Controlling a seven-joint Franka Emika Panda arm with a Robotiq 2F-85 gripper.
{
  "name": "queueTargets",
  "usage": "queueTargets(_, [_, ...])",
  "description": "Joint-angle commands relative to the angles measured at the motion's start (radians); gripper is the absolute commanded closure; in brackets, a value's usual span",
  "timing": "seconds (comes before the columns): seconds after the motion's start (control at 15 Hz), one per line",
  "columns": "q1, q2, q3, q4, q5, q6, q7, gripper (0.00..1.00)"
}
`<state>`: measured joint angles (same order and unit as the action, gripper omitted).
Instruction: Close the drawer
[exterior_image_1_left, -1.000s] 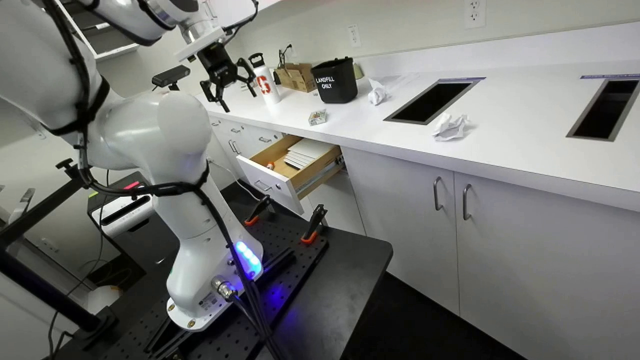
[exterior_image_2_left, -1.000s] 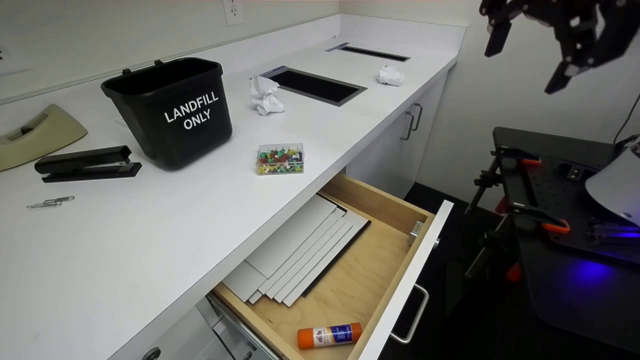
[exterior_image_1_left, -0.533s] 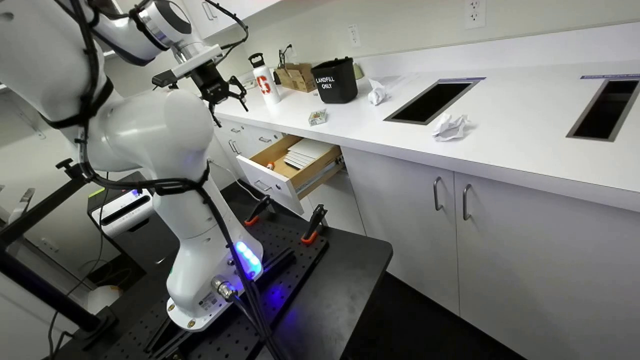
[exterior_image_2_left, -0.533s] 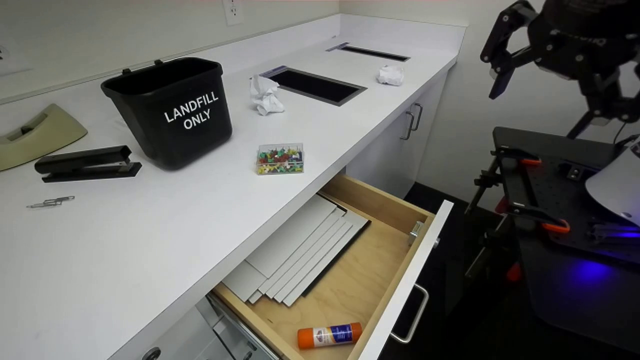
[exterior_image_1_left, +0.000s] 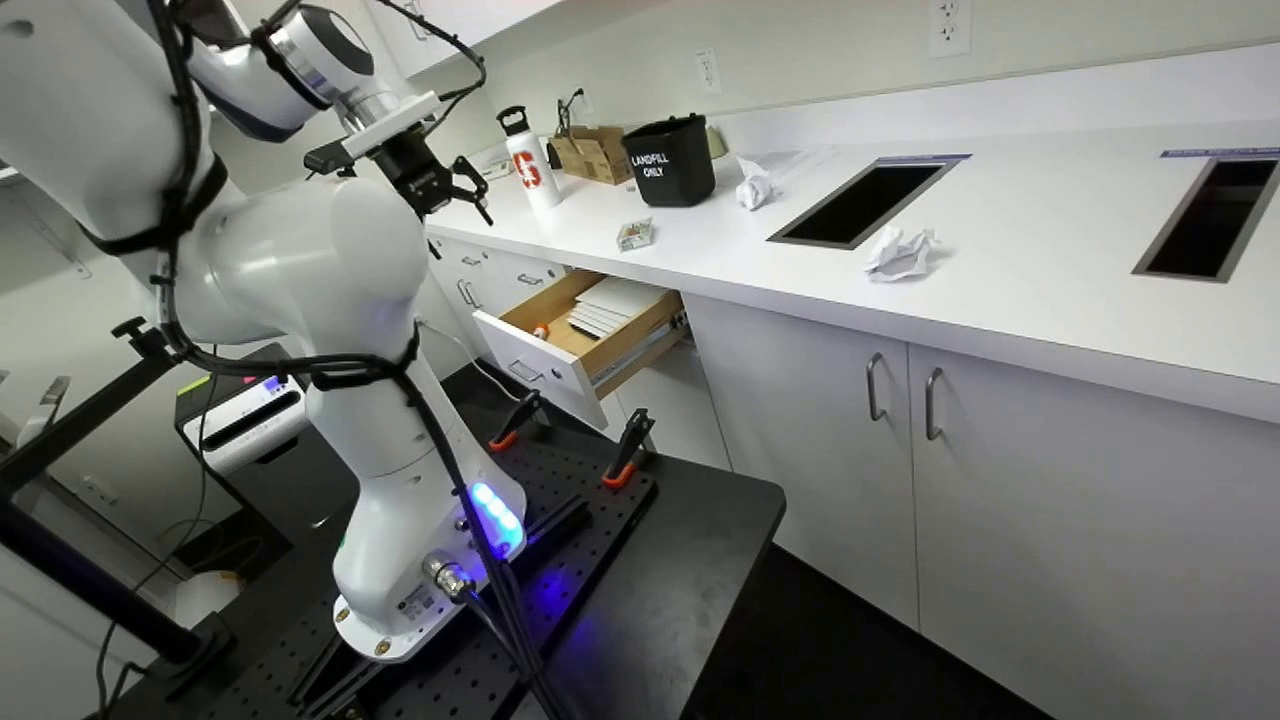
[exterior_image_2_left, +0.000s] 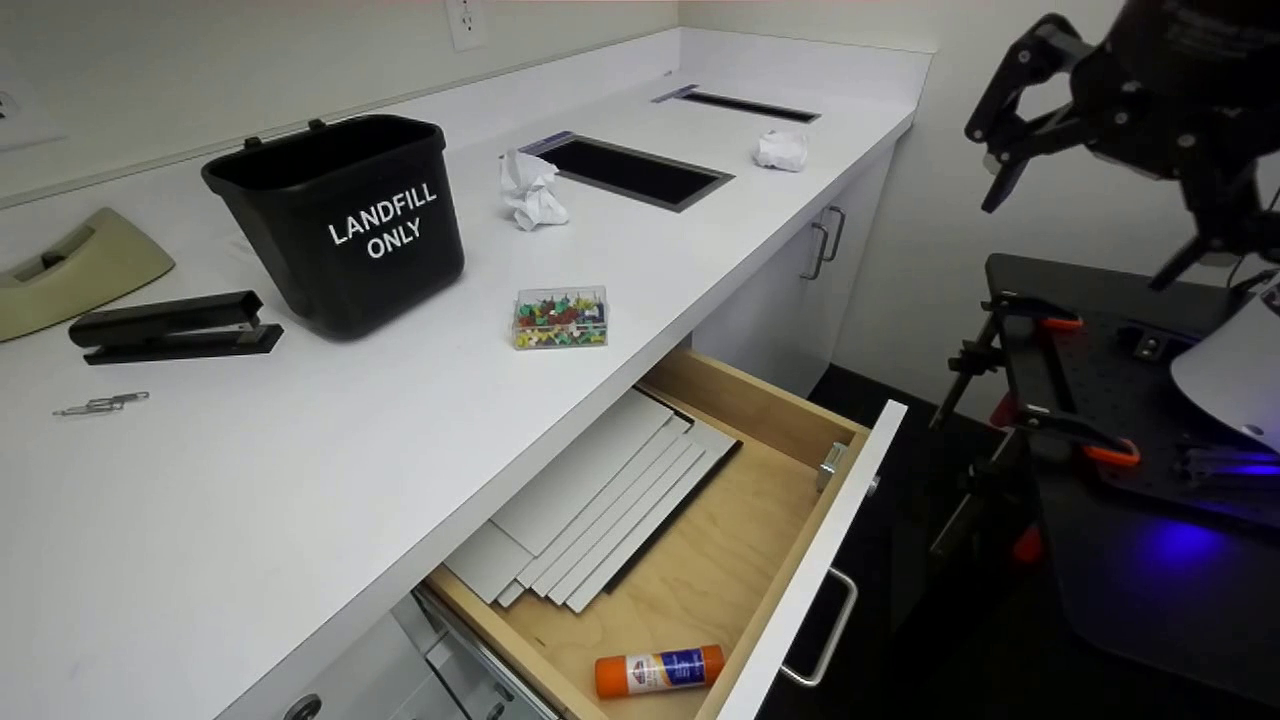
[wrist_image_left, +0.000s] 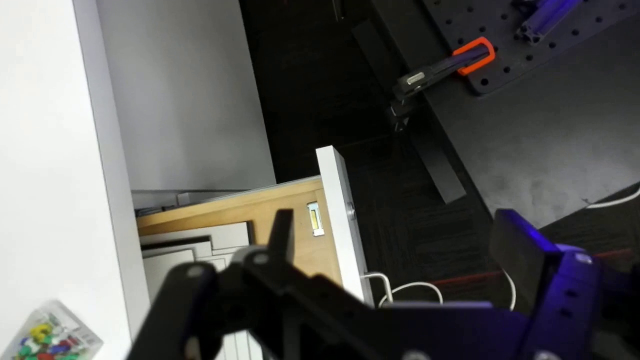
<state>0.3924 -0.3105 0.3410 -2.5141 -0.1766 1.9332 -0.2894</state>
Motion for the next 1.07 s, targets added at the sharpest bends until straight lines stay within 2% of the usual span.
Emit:
queueTargets(0.0, [0.073, 0.03, 0.071, -0.025, -0.04, 0.036, -0.02, 0.0])
queueTargets(0.2, [0.126, 0.09, 0.134, -0.047, -0.075, 0.119, -0.024, 0.0])
queueTargets(0.4, [0.137, 0.166, 0.166, -0.068, -0.186, 0.225, -0.049, 0.0])
queueTargets(0.47, [0.142, 0.123, 0.161, -0.057, -0.13, 0.168, -0.007, 0.0])
queueTargets(0.6, [0.141, 0.164, 0.168, -0.065, -0.169, 0.205, -0.018, 0.0])
queueTargets(0.87, [0.141, 0.178, 0.168, -0.064, -0.174, 0.21, -0.022, 0.0])
queueTargets(1.0, [0.134, 0.201, 0.171, -0.068, -0.298, 0.213, -0.102, 0.0])
